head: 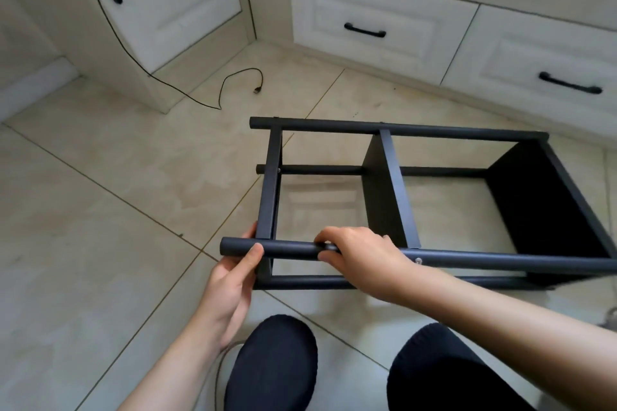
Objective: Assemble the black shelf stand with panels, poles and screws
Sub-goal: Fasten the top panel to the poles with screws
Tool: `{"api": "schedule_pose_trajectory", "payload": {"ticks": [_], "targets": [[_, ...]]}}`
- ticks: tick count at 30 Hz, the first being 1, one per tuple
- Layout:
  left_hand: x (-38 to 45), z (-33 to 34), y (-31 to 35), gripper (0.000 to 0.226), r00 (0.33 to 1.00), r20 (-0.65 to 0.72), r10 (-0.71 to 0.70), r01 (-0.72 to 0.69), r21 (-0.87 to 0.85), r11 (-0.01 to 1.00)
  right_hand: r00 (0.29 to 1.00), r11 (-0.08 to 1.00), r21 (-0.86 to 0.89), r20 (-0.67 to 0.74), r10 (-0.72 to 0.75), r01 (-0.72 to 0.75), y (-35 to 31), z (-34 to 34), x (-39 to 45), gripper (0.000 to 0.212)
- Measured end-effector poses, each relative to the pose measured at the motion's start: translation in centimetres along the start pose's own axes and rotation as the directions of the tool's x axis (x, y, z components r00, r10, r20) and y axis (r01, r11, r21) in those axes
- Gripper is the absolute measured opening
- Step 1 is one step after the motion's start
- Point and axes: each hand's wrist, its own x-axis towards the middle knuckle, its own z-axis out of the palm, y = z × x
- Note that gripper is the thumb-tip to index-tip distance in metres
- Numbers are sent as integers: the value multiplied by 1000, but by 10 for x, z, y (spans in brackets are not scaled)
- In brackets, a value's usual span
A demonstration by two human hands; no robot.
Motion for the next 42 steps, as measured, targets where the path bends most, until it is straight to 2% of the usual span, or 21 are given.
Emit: {"api": "schedule_pose_trajectory", "payload": {"ticks": [3, 6, 13, 18, 22, 24, 28, 31, 34, 37, 42], "targets": [[-6, 10, 27, 56, 999, 4, 33, -33, 79, 996, 999, 999, 33, -44, -10, 12, -9, -17, -8, 21], [-14, 22, 63, 53, 996, 20, 89, -91, 203, 975, 995, 996, 70, -90, -43, 49, -21, -41, -15, 18], [-41, 70, 150, 59, 968, 91, 233, -249, 434, 866, 975, 987, 116, -203, -85, 110, -52, -108, -44, 25], [-63, 111, 196, 48, 926, 147, 348, -376, 453, 808, 968, 974, 163, -219, -120, 157, -66, -152, -75, 25], [-90, 145, 224, 57, 888, 233, 396, -459, 490, 741, 946, 959, 211, -300, -123, 192, -66, -173, -105, 27], [-106, 162, 233, 52, 868, 275, 413, -495, 525, 692, 928, 949, 226, -347, -134, 222, -63, -177, -120, 27], [-137, 197, 241, 19, 829, 331, 450, -554, 593, 585, 885, 908, 304, -446, -133, 289, -53, -180, -148, 24], [-160, 225, 237, 19, 795, 350, 495, -591, 629, 505, 824, 855, 355, -550, -136, 378, -46, -179, -169, 23], [-182, 257, 225, 13, 760, 379, 528, -613, 686, 391, 737, 844, 307, -661, -143, 440, -41, -180, -192, 27], [-198, 293, 208, 31, 723, 414, 553, -613, 753, 238, 674, 839, 303, -732, -100, 452, -26, -182, -216, 29], [-215, 344, 178, 42, 683, 509, 524, -608, 794, 22, 627, 868, 322, -779, 15, 378, 13, -187, -256, 31]]}}
